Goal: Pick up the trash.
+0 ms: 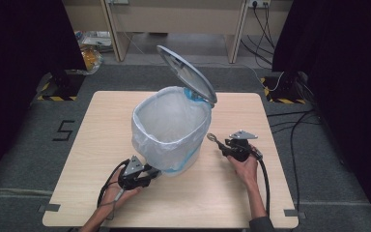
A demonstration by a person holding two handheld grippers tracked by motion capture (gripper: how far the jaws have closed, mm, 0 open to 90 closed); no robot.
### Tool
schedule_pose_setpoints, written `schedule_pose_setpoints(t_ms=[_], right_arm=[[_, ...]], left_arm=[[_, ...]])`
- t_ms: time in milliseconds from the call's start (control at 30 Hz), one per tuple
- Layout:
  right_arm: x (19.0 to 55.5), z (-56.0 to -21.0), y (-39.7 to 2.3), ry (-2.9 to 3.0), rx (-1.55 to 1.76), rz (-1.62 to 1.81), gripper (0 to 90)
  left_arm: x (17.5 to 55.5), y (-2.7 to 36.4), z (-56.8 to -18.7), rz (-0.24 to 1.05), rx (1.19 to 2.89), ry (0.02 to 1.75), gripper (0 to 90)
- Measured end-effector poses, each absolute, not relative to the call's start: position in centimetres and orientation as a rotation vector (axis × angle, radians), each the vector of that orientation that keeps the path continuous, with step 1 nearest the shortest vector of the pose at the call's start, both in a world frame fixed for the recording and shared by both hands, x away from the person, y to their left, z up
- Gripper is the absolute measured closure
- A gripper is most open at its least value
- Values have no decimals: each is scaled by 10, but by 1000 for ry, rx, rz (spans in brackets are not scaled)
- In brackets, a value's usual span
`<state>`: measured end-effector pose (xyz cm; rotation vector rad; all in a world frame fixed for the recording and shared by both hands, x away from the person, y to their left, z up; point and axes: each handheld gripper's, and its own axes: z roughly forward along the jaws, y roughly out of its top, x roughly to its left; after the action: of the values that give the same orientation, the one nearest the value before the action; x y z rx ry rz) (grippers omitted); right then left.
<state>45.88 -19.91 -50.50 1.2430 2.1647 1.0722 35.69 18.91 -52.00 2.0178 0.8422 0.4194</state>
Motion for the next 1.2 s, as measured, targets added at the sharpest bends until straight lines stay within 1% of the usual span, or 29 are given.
schedule_pose_setpoints(t_ms=[67,233,400,533,667,767,867,933,967,1000,1200], right_arm=[[462,-506,-198,2167,1225,1024,615],[467,-502,-192,2183,1189,1044,628],[473,-513,-192,2194,1233,1065,637],[476,-514,-190,2184,1246,1092,644],[485,-515,-188,2218,1240,1022,646],[487,-515,-187,2214,1254,1026,670],[487,-514,-190,2222,1266,1030,732],[486,-514,-191,2227,1264,1032,745],[485,-514,-192,2238,1252,1030,780],[483,-513,-191,2250,1250,1024,793],[477,-509,-190,2292,1235,990,794]], left_arm=[[357,189,-520,421,2019,841,604],[357,189,-520,421,2019,841,603],[357,189,-520,415,2017,843,603],[357,189,-520,421,2019,839,603],[357,189,-520,421,2019,838,603],[357,189,-520,420,2019,838,603],[357,190,-520,421,2020,836,604],[357,190,-520,421,2020,836,603],[357,190,-520,421,2021,835,603],[357,190,-520,421,2020,835,603],[357,189,-520,422,2020,835,603]])
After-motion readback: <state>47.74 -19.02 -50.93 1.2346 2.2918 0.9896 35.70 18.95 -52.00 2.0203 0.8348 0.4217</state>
